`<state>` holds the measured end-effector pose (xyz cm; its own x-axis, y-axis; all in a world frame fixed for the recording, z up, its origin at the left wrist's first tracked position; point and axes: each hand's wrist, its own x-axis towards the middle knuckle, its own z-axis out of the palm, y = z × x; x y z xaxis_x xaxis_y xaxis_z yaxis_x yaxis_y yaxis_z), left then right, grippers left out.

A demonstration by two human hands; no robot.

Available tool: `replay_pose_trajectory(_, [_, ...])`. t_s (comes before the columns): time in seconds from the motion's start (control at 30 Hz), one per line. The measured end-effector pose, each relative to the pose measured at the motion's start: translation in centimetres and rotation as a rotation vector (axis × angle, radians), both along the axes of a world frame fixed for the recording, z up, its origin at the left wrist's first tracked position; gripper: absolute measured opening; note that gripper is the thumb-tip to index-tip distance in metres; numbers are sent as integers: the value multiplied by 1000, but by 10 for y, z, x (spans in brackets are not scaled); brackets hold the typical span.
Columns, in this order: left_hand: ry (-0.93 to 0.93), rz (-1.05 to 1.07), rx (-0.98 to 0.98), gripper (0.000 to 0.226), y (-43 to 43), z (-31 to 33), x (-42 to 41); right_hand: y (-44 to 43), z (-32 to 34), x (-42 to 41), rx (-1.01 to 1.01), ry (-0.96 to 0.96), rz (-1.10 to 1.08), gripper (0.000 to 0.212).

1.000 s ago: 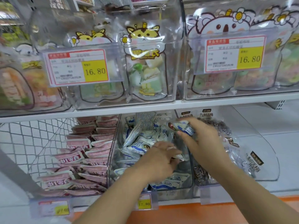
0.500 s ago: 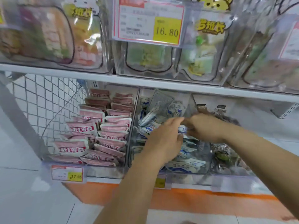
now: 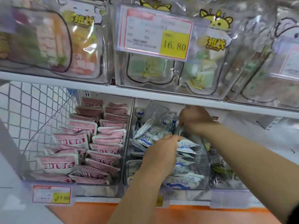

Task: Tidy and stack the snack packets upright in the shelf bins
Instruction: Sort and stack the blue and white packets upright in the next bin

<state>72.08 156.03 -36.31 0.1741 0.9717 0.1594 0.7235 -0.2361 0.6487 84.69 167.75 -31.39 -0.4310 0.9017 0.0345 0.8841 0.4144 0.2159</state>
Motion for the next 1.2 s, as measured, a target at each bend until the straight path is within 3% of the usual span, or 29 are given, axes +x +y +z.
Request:
replay_pose_trajectory(0.13, [-20,29,28,46,0,-3,0,-2,3,2,21,127,34,13])
replay_pose_trajectory(0.3, [14,62,42,57,-1,-4,1,-22,4,-1,105,429,131,17])
replay_pose_trajectory(0.6, [-25,77,29,56,-5,-4,-3,-32,6,4,89,563,104,20])
replay_pose_trajectory(0.73, [28,48,-4,60,-8,0,-8,-37,14,-7,188,353,165,22])
replay_pose_trajectory(0.83, [15,89,-18,56,-12,13,-29,-30,15,-21,51,255,83,26])
replay_pose_trajectory(1.03, [-107,275,189,32,-21,33,-60,-22,21,-29,-78,88,-5,25])
replay_pose_trajectory(1.17, [-45,417,292,29,-22,33,-76,-25,-2,-29,72,-136,121,32])
replay_pose_trajectory(1.2, [-24,422,286,28,-22,31,-79,-24,-1,-27,56,-115,99,31])
